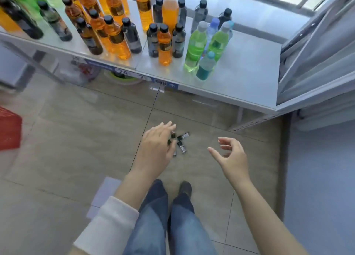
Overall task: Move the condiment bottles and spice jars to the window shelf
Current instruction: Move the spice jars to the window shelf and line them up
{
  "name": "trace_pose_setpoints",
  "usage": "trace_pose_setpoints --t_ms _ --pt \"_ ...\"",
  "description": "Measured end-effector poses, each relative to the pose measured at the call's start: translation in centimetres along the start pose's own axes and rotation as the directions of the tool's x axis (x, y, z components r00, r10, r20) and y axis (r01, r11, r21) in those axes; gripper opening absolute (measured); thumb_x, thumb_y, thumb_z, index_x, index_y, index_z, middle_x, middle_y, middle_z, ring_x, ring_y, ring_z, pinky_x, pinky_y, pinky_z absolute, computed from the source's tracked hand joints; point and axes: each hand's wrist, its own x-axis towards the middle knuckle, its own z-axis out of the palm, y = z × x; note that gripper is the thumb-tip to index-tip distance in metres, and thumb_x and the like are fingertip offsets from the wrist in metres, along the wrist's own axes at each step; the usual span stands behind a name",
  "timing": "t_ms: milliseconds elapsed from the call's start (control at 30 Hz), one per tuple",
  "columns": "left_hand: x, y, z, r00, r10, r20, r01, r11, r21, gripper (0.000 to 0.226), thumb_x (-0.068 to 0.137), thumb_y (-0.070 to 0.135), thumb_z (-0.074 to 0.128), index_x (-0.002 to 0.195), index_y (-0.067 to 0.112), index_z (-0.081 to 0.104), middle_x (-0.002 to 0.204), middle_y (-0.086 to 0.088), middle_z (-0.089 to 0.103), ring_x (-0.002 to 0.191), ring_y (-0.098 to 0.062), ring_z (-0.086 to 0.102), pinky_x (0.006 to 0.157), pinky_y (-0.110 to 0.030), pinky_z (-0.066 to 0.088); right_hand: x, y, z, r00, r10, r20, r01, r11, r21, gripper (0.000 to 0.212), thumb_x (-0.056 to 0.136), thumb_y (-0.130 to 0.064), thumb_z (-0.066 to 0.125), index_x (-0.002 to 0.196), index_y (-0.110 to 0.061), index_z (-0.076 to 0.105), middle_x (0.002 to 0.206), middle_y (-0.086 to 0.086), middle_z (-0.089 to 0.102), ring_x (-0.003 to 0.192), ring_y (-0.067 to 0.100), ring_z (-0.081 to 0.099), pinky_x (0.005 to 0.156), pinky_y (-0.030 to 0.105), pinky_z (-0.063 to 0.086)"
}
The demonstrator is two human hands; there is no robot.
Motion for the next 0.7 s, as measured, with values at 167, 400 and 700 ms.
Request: trace_pose_setpoints --t_ms 167,400,700 --pt "-2.4 -0.3 4.8 0.994 -0.096 0.053 0.099 0.994 -0.051 0.043 0.085 0.029 0.043 0.116 0.006 0.061 0.119 -0.010 0.064 0.113 -0.028 0.060 0.095 -0.041 0.043 -0.3 4.1 2.3 0.989 0.074 0.129 -0.067 0.996 -0.056 0.037 0.075 -0.023 0.076 0.106 -0.015 0.057 0.107 -0.001 0.057 0.098 0.014 0.056 0.077 0.021 0.042" --pt "-3.2 -2.2 12.9 0.937 -0.289 0.197 0.324 0.930 -0.174 0.039 0.092 0.023 0.052 0.130 0.015 0.049 0.131 0.000 0.055 0.122 -0.019 0.049 0.102 -0.031 0.032 2.3 10.4 3.9 0.966 0.137 0.221 -0.114 0.987 -0.113 0.038 0.075 -0.026 0.077 0.106 -0.016 0.058 0.109 0.002 0.062 0.094 0.013 0.056 0.082 0.025 0.046" --pt "-1.1 -15.5 34.6 0.529 -0.590 0.609 0.837 0.247 -0.488 0.033 0.093 0.018 0.053 0.123 0.005 0.051 0.107 -0.008 0.057 0.096 -0.019 0.054 0.066 -0.021 0.043 11.1 28.2 17.2 0.913 0.245 0.325 -0.197 0.965 -0.172 0.043 0.074 -0.023 0.078 0.111 -0.009 0.059 0.110 0.006 0.064 0.093 0.015 0.058 0.081 0.024 0.044"
